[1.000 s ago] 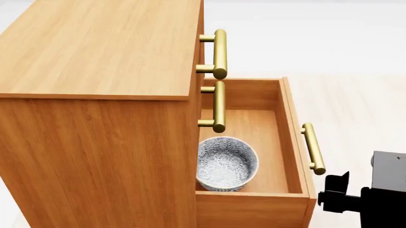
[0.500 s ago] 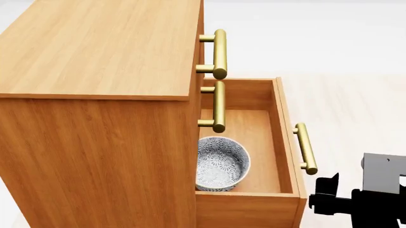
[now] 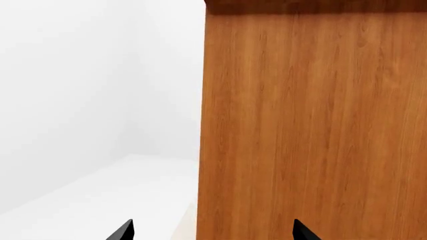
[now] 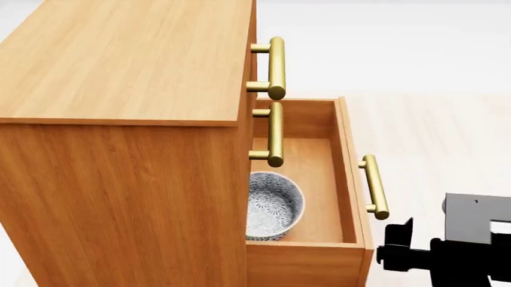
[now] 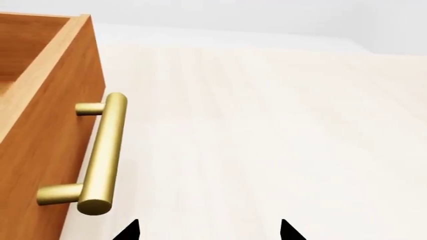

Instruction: Put the bowl in the bottom drawer of the cabinet and close it.

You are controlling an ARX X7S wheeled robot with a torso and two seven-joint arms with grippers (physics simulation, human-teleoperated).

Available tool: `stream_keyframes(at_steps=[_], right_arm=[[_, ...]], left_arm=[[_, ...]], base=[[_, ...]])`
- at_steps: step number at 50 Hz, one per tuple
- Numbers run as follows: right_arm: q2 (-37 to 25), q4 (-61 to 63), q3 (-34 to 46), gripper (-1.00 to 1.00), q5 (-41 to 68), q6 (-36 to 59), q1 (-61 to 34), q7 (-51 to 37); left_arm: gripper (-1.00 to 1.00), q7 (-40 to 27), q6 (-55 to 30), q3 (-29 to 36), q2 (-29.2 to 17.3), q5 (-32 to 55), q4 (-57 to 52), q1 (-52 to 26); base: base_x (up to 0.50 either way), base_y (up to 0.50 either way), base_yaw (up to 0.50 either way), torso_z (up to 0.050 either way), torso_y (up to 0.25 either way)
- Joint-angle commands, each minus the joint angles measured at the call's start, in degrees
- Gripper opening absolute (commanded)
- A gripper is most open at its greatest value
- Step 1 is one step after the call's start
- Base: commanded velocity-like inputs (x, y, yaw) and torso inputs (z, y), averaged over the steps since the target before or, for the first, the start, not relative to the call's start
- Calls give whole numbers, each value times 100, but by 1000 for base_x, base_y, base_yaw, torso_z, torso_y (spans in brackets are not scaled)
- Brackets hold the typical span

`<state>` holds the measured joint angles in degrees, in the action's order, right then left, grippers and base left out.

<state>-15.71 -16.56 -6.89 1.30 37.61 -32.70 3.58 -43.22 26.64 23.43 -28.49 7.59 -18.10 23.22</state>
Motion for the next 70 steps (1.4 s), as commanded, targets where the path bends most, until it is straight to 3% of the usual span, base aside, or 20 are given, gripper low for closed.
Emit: stream_keyframes(at_steps=[1,70], right_arm=[[105,-20,53,100,122,-9,-34,-54],[544,347,406,100,347,109,42,-185]], left_arm=[[100,1,15,4,-1,3,17,-5],[100,-18,77,20,-13,40,43,-12]], base=[[0,0,0,0,0],[0,0,0,0,0]])
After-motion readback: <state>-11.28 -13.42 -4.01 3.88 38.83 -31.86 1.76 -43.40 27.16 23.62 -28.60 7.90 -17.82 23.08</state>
